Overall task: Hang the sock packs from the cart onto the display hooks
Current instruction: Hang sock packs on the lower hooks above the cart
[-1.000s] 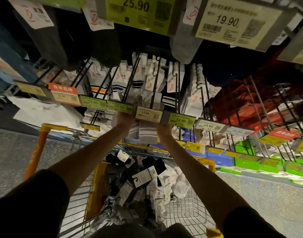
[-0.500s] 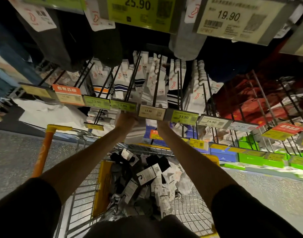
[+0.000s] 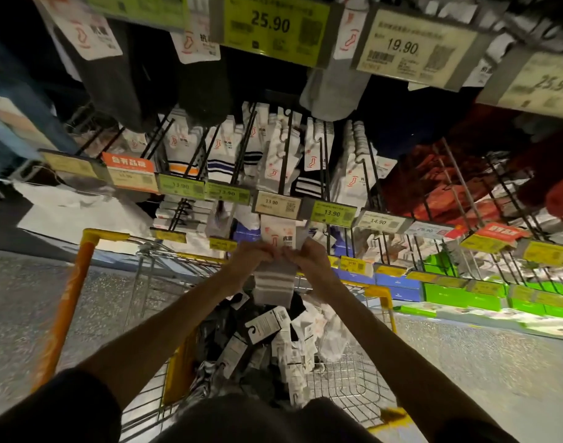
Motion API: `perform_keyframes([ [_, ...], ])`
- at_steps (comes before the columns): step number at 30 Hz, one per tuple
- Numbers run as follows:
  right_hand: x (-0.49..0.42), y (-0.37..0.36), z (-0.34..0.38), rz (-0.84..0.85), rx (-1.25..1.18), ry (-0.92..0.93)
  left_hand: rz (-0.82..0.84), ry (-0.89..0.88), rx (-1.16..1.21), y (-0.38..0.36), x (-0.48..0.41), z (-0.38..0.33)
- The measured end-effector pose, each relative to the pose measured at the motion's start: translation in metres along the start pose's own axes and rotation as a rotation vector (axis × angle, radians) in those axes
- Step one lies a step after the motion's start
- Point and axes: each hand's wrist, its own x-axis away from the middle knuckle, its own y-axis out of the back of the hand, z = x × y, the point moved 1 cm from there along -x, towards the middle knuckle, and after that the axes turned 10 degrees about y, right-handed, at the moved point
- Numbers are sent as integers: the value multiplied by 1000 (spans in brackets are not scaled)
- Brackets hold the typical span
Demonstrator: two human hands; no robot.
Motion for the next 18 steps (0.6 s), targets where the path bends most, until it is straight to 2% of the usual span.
perform_keyframes([
  [7,-15,-9,19,-52,6,22,28,19,318,10,5,-13],
  [13,-25,-20,18,-93,-46,25,-76,-93,312,16,-3,-28],
  [18,-21,-21,10,-92,-39,31,-98,-106,339,15,0,-21],
])
